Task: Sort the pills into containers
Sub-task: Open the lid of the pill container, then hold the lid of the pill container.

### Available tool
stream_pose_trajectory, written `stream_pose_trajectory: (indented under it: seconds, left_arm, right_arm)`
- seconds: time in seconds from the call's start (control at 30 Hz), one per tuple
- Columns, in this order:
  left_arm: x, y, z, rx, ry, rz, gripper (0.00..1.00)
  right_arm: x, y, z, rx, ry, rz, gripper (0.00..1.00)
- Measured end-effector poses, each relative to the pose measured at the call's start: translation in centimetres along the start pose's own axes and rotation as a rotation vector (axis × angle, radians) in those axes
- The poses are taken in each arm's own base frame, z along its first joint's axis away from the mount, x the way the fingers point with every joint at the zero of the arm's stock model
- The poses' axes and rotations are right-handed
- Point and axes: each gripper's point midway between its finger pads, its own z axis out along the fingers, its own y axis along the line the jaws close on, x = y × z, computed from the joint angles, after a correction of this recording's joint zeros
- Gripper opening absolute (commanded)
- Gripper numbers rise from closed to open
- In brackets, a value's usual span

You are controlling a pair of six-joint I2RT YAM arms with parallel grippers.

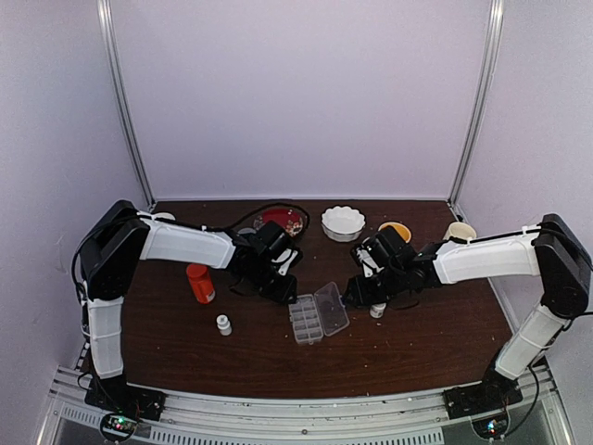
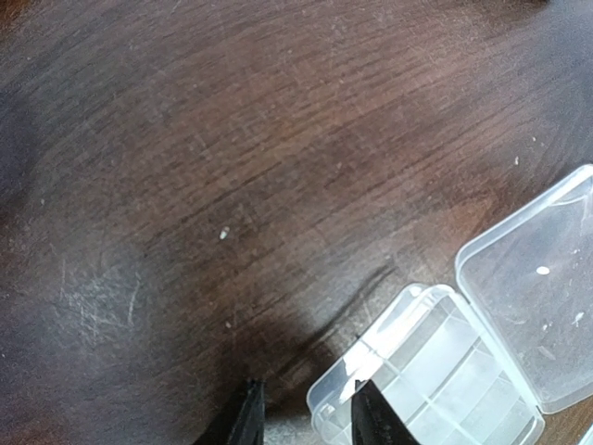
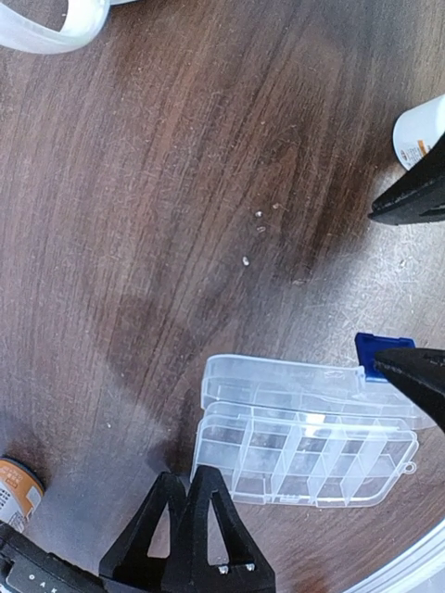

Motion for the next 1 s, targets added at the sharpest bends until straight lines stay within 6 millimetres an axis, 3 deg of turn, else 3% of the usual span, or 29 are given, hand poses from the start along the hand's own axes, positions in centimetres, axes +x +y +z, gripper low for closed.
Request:
stream_pose_trajectory:
  seconds: [0.23,0.57,0.73,1.0]
  left_arm:
    - [-0.2,-0.4,-0.7,0.001,-0.016,0.025,0.36]
    - [-0.9,-1.8,-2.3,0.003,-0.057,0.06,0.33]
    - [-0.6,-1.8,-2.3,-0.019,-0.057,0.066,0.29]
    - [-0.9,-2.0,-4.0,-0.031,-0.08,0.07,0.29]
  right_arm:
    - [-0.1,1.0,-0.5,-0.017,-0.016,-0.047,0.52]
    - [0.0,3.2,-1.1,-0.04,-0.038,-0.12,0.43]
    - [0.1,4.0,-1.7,-0.043,-0.056,-0.141,0.41]
    - [0.1,5.2,-2.9,-0.038,-0.09,-0.174,0.4]
